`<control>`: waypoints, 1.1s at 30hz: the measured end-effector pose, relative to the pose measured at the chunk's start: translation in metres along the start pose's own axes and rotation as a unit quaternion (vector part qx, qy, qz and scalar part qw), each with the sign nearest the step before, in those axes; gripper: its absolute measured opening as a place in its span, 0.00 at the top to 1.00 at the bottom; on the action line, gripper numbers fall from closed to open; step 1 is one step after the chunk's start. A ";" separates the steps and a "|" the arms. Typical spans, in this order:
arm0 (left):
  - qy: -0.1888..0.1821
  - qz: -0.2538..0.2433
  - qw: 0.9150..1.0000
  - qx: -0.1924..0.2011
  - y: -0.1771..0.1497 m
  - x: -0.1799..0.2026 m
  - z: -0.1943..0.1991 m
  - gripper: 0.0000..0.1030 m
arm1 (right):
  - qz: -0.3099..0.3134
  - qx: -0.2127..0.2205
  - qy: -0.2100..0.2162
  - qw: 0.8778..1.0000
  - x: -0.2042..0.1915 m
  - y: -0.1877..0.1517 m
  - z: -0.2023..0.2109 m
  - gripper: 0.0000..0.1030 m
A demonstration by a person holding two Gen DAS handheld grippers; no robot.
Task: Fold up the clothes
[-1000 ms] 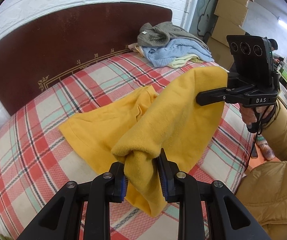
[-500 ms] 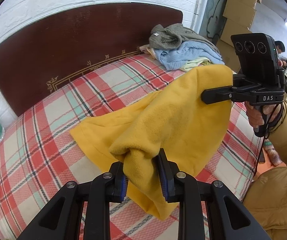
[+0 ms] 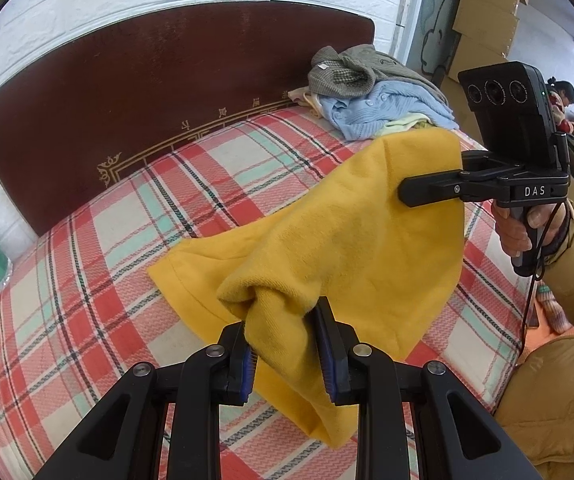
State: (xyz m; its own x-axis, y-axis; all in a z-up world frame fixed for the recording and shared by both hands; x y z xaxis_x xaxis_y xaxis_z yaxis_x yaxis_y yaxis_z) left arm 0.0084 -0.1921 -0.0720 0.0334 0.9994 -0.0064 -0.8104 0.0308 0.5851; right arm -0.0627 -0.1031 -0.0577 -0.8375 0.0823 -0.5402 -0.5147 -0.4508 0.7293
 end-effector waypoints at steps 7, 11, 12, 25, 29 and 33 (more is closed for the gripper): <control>0.003 0.003 1.000 -0.004 0.001 -0.006 -0.005 0.75 | -0.009 -0.001 -0.001 1.000 0.008 0.003 -0.005 0.86; 0.004 0.005 1.000 -0.006 0.002 -0.008 -0.008 0.75 | -0.017 -0.002 0.001 1.000 0.011 0.004 -0.007 0.86; 0.004 0.006 1.000 -0.006 0.002 -0.009 -0.009 0.75 | -0.018 -0.002 0.002 1.000 0.012 0.004 -0.008 0.86; 0.000 0.021 1.000 -0.011 0.006 -0.022 -0.023 0.75 | -0.043 -0.005 0.000 0.999 0.031 0.008 -0.019 0.86; -0.003 0.029 0.999 -0.012 0.008 -0.027 -0.029 0.75 | -0.055 -0.006 -0.001 0.998 0.040 0.010 -0.024 0.86; -0.003 0.038 0.999 -0.015 0.010 -0.035 -0.037 0.75 | -0.070 -0.008 -0.007 0.997 0.053 0.010 -0.029 0.86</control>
State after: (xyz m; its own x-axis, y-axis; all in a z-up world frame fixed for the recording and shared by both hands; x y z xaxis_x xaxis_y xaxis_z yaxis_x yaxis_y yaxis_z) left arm -0.0220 -0.2259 -0.0959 -0.0258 0.9988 0.0414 -0.8274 -0.0446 0.5598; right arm -0.1066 -0.1294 -0.0912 -0.7600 0.1570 -0.6306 -0.6238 -0.4484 0.6401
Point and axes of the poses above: each gripper's, at about its wrist camera, not at the fingertips, and z roughly against the way its jaws point, x to its right, y to its top, the point moved 8 cm from there along -z, roughly the way its jaws point, and after that the axes turned 6 degrees about y, right-handed, at the moved point
